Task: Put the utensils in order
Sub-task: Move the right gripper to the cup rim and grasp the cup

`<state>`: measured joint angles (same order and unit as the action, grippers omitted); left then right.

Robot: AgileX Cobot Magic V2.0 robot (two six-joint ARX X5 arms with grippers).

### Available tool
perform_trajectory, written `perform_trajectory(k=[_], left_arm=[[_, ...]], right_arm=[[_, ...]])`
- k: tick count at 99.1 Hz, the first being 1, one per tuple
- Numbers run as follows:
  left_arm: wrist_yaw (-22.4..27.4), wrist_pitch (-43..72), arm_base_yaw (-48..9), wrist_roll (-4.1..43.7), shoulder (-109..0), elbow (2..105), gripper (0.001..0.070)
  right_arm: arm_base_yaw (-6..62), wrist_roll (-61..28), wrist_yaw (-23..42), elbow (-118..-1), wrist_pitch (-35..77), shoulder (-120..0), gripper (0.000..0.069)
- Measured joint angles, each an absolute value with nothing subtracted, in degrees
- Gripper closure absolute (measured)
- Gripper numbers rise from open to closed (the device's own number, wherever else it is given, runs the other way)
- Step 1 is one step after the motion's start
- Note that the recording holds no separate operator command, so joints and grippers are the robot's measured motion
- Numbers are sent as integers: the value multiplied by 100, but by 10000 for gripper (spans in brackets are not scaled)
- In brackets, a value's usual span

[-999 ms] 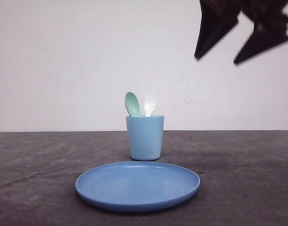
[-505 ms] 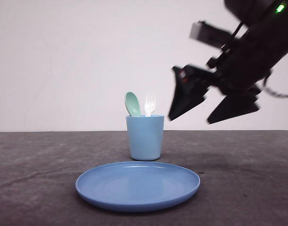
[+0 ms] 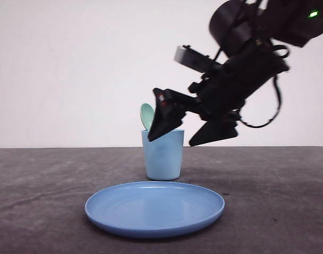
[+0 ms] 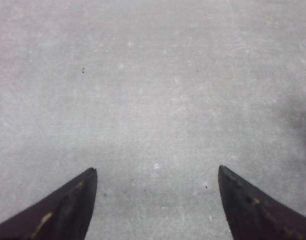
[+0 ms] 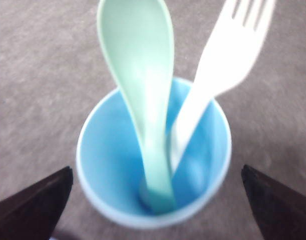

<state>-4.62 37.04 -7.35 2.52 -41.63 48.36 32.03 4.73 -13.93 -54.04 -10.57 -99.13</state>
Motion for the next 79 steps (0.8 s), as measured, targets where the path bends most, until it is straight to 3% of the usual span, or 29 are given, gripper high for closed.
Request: perform_trajectory(k=[55, 61, 71, 79], left_arm=[[-462, 3704, -735, 252, -4163, 4836, 240], [-462, 3706, -735, 252, -4163, 4836, 240], [-462, 3704, -735, 252, -4163, 4836, 240], [-462, 3704, -735, 252, -4163, 4836, 240]], right_arm=[[3273, 429, -1393, -5944, -943, -10311, 13], [3282, 429, -1391, -5944, -932, -10311, 50], [3299, 416, -1389, -5944, -923, -10311, 170], [3299, 392, -1393, -5946, -921, -10311, 216]])
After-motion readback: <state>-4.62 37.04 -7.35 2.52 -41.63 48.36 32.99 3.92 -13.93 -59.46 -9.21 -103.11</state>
